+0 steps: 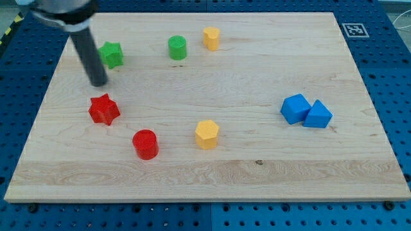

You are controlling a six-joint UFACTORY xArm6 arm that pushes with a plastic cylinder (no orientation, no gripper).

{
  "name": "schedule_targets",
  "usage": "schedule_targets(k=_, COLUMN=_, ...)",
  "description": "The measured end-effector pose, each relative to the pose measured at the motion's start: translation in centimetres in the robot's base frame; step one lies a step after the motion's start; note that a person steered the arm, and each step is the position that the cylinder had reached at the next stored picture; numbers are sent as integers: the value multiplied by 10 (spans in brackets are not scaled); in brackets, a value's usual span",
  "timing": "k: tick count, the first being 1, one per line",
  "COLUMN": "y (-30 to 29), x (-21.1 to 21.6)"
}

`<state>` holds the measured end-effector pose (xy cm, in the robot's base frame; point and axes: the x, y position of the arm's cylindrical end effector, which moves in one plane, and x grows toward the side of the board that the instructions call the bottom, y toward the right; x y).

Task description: Slide the green star towards down

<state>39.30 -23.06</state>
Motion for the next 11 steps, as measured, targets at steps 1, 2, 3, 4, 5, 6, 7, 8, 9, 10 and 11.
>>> schedule_targets(k=1, y=-41, x=-63)
schedule_targets(k=2, y=-44, x=-127)
schedule_targets(k=3, y=-3, x=-142)
schedule_targets(k=4, y=22, x=-128)
schedule_targets(k=5, y=3, x=-120)
schedule_targets(k=6, y=-10, x=-109)
schedule_targets(k=7, y=3, x=-91)
schedule_targets(k=8, y=43, x=-66)
schedule_targets(k=9, y=87, x=-44)
schedule_targets(k=10, y=104, x=-32)
schedule_targets(k=11, y=55, x=-37)
